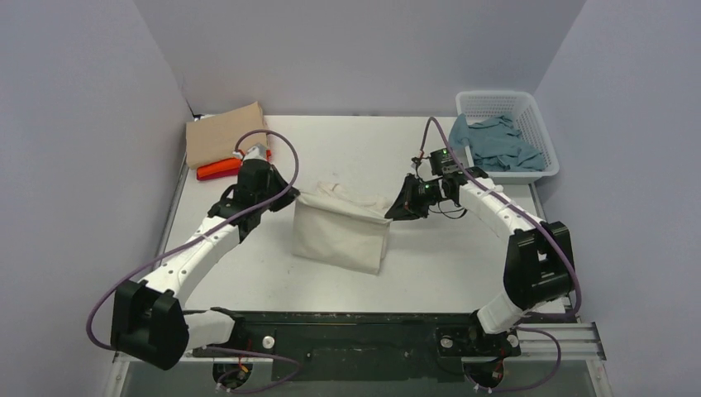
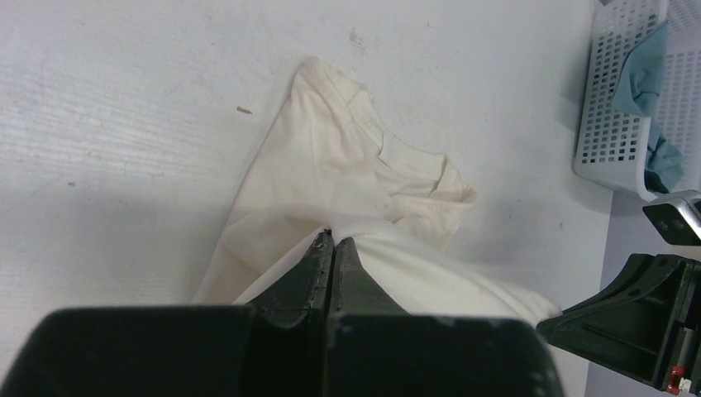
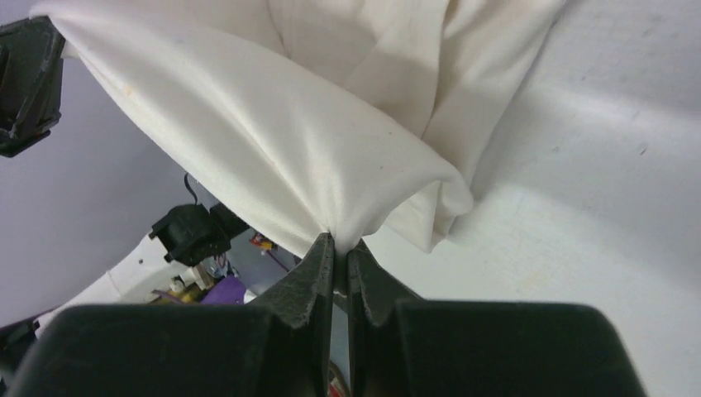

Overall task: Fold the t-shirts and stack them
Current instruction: Fold the long partially folded tshirt into a neat square, then smooth out wrinkles on the folded tshirt, then put the neatly folded tshirt into the corner of the board with the left arm

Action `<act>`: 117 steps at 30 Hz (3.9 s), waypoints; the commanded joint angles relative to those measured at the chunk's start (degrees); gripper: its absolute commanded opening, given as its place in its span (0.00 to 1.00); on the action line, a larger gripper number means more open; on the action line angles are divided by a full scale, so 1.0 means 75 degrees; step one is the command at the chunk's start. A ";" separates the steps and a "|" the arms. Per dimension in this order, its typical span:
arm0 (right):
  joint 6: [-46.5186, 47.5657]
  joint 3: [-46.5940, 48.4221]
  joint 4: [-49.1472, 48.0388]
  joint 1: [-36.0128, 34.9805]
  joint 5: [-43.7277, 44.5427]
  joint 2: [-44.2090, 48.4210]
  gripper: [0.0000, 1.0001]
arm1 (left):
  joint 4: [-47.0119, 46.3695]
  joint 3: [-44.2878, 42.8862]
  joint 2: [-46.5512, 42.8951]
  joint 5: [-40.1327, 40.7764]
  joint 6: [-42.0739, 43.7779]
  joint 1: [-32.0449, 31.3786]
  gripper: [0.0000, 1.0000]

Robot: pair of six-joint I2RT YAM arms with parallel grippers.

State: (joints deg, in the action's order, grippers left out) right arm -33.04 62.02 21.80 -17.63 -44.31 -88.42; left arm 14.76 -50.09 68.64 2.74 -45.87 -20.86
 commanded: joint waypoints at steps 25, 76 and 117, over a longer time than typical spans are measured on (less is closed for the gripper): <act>-0.0687 0.1121 -0.1412 0.0326 0.2816 -0.1084 0.79 | -0.0277 -0.2585 0.3127 0.0268 0.1194 0.0789 0.84; -0.0142 0.0798 -0.1011 0.0184 0.4619 -0.0047 0.96 | 0.0950 -0.1437 0.2425 0.0258 0.1477 0.0587 0.92; 0.0735 -0.2481 -0.0254 0.0112 0.6459 0.3858 1.00 | 0.2875 -0.5869 0.6561 0.6191 0.2504 -0.1713 0.00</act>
State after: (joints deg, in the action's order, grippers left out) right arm -29.45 44.27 19.57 -16.91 1.91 -59.88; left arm 38.46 -84.66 116.62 40.07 -36.97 -36.80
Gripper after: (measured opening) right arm 0.996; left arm 0.087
